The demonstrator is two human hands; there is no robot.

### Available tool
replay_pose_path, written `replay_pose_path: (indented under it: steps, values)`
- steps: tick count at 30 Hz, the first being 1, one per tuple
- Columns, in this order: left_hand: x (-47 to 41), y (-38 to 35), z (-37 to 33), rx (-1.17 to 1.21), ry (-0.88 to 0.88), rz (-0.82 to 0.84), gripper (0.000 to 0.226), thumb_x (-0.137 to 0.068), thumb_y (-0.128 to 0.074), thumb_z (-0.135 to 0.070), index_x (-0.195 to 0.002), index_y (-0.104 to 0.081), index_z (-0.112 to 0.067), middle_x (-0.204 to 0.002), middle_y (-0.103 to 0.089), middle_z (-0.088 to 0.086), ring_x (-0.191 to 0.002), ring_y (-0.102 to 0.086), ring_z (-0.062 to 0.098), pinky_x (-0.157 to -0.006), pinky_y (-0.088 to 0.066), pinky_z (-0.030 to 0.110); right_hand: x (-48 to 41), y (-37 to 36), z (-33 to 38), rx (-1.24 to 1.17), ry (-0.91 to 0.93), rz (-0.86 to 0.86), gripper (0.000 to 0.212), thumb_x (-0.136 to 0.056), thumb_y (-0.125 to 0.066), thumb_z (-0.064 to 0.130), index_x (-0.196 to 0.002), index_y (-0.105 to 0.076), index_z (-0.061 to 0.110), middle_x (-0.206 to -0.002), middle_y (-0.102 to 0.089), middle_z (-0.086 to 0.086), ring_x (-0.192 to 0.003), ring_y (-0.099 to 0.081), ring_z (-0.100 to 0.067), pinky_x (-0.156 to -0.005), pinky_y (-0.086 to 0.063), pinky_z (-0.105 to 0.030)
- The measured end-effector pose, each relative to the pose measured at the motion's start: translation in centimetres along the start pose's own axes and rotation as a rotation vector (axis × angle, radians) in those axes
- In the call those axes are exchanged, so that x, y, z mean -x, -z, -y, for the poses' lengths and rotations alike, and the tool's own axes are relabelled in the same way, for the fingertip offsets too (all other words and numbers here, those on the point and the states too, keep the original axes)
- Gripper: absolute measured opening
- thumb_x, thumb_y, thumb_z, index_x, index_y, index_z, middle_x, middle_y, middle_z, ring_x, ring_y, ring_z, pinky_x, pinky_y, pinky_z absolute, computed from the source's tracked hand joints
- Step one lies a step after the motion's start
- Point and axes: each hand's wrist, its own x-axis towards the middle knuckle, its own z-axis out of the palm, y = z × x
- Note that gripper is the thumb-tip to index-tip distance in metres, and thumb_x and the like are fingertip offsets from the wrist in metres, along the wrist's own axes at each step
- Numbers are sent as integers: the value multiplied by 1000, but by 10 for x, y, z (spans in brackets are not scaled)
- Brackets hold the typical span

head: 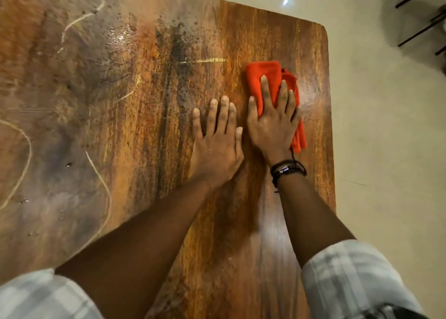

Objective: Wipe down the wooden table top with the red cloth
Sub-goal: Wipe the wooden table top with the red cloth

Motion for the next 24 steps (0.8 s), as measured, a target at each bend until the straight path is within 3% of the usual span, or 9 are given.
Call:
replay_pose_path:
  steps: [2,5,7,10,17,24]
  values:
    - [0,3,0,52,-17,2,61,-104,-9,-38,-159,-9,-10,-168,-5,9,-155,1,25,-124,6,54,-2,0,0,1,-7,4,61,-102,-31,57,-158,-17,39,-167,-15,-6,-154,-13,-29,-122,-10,-58]
    - [9,14,9,245,-65,-5,62,-103,-18,-40,-156,-26,-8,-165,-23,11,-155,-10,24,-124,8,46,12,7,1,15,-13,41,63,-101,-32,60,-158,-14,40,-168,-10,-4,-155,-10,-27,-122,-8,-58]
    - [29,18,23,219,-101,-43,61,-103,-27,-42,-153,-35,-8,-161,-32,10,-154,-14,26,-123,4,53,32,7,2,15,0,75,63,-101,-26,60,-158,-12,40,-168,-7,-3,-155,-8,-26,-122,-7,-58]
    - [77,25,49,172,-92,-69,60,-103,-31,-42,-153,-36,-10,-162,-31,7,-154,-13,26,-122,-4,59,92,5,0,29,49,30,64,-98,-18,61,-158,-19,37,-167,-14,-5,-154,-13,-26,-121,-11,-59]
    - [145,16,86,33,-132,-60,62,-104,-30,-43,-155,-31,-8,-164,-26,9,-154,-17,25,-124,-13,53,264,5,-9,18,155,73,63,-101,-32,58,-158,-18,37,-168,-11,-4,-155,-9,-24,-122,-15,-57]
    - [144,15,81,-70,-155,-27,62,-104,-31,-42,-157,-26,-10,-167,-16,8,-155,-10,24,-123,-10,56,163,-4,19,-7,147,43,62,-101,-30,59,-158,-18,38,-167,-16,-8,-154,-14,-28,-123,-9,-57]
